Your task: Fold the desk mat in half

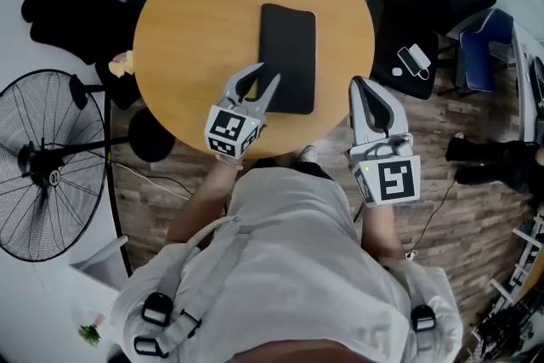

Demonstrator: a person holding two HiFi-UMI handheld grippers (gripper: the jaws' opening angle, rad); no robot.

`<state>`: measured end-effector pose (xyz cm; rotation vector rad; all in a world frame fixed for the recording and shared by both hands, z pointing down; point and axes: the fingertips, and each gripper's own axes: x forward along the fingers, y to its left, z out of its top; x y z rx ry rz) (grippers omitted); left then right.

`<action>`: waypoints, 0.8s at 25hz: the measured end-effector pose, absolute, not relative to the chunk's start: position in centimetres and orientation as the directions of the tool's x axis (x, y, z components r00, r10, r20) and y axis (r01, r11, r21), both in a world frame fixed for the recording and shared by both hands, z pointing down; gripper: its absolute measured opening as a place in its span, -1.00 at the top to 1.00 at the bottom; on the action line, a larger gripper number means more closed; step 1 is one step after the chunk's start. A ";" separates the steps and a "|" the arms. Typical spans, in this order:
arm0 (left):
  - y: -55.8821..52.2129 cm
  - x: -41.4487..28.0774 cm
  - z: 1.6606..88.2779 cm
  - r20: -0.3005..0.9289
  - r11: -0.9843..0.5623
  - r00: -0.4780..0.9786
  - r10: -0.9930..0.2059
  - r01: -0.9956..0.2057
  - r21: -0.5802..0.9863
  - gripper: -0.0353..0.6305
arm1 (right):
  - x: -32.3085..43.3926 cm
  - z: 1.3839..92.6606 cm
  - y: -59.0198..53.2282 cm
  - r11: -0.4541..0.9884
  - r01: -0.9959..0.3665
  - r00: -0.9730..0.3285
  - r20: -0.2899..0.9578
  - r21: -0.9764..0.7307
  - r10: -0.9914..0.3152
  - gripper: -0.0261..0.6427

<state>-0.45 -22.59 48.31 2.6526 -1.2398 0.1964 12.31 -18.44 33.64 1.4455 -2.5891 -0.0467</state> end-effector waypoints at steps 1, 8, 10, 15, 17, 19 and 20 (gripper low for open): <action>-22.5 -0.7 47.7 0.198 -0.624 0.635 -0.746 -0.772 0.125 0.53 | 12.3 33.7 -18.5 0.530 -0.841 -0.514 0.139 0.113 -0.846 0.91; -21.7 -2.3 41.8 0.087 -0.598 0.607 -0.790 -0.794 0.111 0.56 | 11.4 33.5 -18.7 0.545 -0.830 -0.530 0.137 0.117 -0.837 0.91; -21.5 -2.8 40.3 0.060 -0.591 0.598 -0.799 -0.800 0.102 0.57 | 11.2 33.4 -18.7 0.550 -0.827 -0.535 0.136 0.119 -0.834 0.91; -20.9 -4.1 36.9 0.025 -0.575 0.580 -0.814 -0.812 0.105 0.63 | 10.4 33.0 -18.6 0.559 -0.820 -0.544 0.132 0.124 -0.828 0.91; -20.8 -4.6 36.1 0.015 -0.568 0.573 -0.819 -0.814 0.122 0.63 | 10.2 32.8 -18.6 0.561 -0.818 -0.547 0.130 0.125 -0.827 0.91; -20.5 -5.1 35.2 0.003 -0.560 0.564 -0.826 -0.820 0.117 0.63 | 10.1 32.6 -18.5 0.562 -0.817 -0.548 0.128 0.128 -0.826 0.91; -20.4 -5.3 34.8 -0.005 -0.556 0.559 -0.829 -0.824 0.112 0.63 | 10.0 32.5 -18.4 0.563 -0.816 -0.549 0.126 0.130 -0.826 0.91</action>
